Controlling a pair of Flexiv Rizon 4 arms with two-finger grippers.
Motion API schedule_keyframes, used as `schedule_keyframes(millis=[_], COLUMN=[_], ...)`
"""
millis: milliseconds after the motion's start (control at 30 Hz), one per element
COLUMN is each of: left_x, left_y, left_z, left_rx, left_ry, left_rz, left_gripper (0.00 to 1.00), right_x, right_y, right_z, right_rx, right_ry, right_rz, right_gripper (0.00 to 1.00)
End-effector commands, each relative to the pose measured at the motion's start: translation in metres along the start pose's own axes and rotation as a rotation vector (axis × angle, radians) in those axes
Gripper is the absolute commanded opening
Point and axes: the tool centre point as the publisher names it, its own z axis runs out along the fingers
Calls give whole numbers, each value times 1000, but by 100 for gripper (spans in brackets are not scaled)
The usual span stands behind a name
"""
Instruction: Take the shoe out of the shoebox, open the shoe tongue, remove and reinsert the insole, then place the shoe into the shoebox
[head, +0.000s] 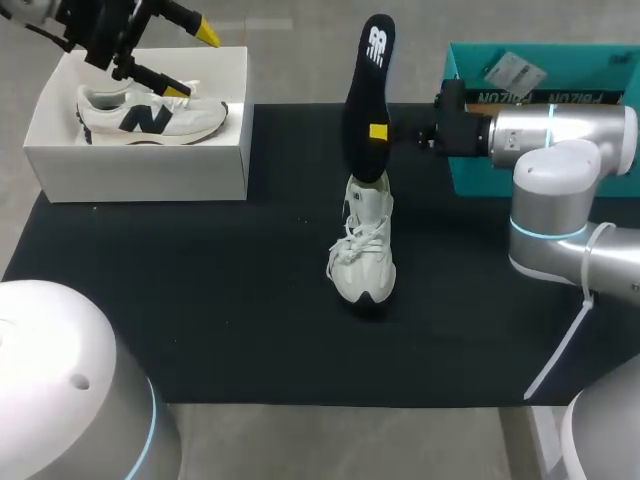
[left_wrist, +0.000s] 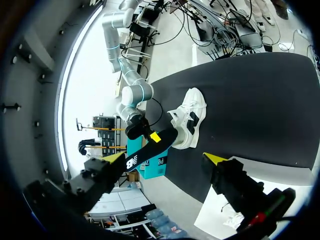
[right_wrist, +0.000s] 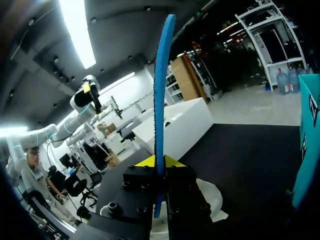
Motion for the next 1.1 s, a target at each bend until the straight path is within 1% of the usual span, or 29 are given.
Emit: schedule_keyframes(millis=[33,267,467,733,867,967,1100], left_x=[0,0,0,0,0,0,0], left_y=[1,1,1,1,1,1,1], left_z=[0,0,0,0,0,0,0], left_rx=[1,1,1,1,1,1,1], left_ry=[5,5,5,5,5,5,5], left_rz=[0,0,0,0,0,0,0], left_gripper=[100,100,100,100,100,100,100], right_x=[-4,-9,-14,-22,-24,-24,-22], right_y=[1,-8,-13,-21,-26,-33,-40], right_z=[2,4,0,2,3,6,8], right_rx=[13,43,42,51,49,50,48], right_ry=[4,8,-2,-3,-3,0,2], right_rz=[1,14,20,23,26,31,38], right_gripper=[0,0,0,0,0,0,0])
